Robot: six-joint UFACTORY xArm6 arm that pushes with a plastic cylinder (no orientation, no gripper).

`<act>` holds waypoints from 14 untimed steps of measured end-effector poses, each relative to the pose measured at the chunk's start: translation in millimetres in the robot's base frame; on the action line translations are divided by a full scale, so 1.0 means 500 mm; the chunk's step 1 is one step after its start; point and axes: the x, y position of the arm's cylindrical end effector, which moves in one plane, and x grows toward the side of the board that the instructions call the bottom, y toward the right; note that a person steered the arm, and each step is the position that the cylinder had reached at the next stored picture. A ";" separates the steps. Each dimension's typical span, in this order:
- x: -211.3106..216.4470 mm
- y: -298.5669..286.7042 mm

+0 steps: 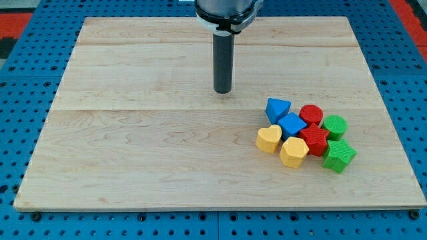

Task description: Move the yellow heart slightly up

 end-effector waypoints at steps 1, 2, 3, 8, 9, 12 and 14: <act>0.000 0.000; 0.000 -0.001; 0.000 -0.001; -0.008 0.026; 0.058 0.024; 0.317 0.109; 0.262 0.163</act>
